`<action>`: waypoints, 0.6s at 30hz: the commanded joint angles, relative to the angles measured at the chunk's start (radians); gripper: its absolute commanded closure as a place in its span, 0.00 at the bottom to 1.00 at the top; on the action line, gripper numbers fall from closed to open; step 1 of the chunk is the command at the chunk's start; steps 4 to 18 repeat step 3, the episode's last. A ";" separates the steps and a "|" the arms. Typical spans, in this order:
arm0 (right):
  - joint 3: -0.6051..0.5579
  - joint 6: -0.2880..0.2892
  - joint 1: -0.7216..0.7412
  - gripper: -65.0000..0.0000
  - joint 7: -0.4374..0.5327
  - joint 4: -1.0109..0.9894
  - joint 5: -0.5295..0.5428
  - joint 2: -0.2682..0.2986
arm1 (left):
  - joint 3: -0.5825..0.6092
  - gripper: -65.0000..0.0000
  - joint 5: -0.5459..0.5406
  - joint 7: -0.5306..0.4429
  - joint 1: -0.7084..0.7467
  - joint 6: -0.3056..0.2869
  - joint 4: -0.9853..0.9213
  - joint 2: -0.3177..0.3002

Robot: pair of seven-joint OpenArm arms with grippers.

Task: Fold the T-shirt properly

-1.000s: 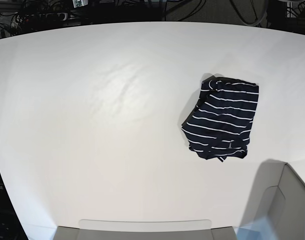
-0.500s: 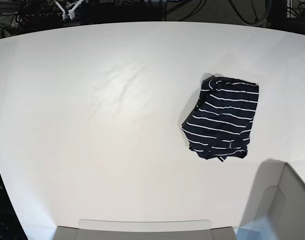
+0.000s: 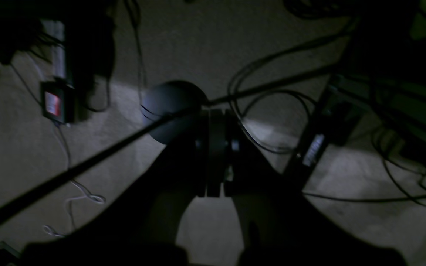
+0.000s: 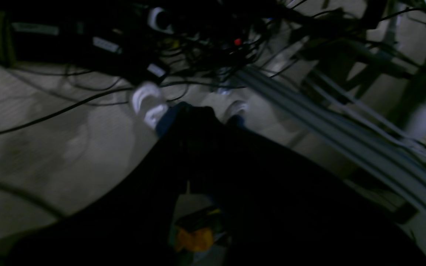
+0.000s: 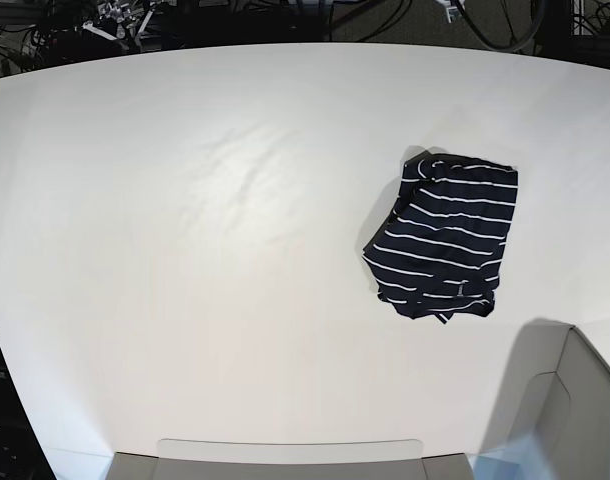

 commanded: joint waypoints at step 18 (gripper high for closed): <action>0.001 -0.007 0.000 1.00 0.002 0.002 0.001 -0.007 | -0.001 1.00 -0.003 -0.015 0.002 0.005 0.000 -0.010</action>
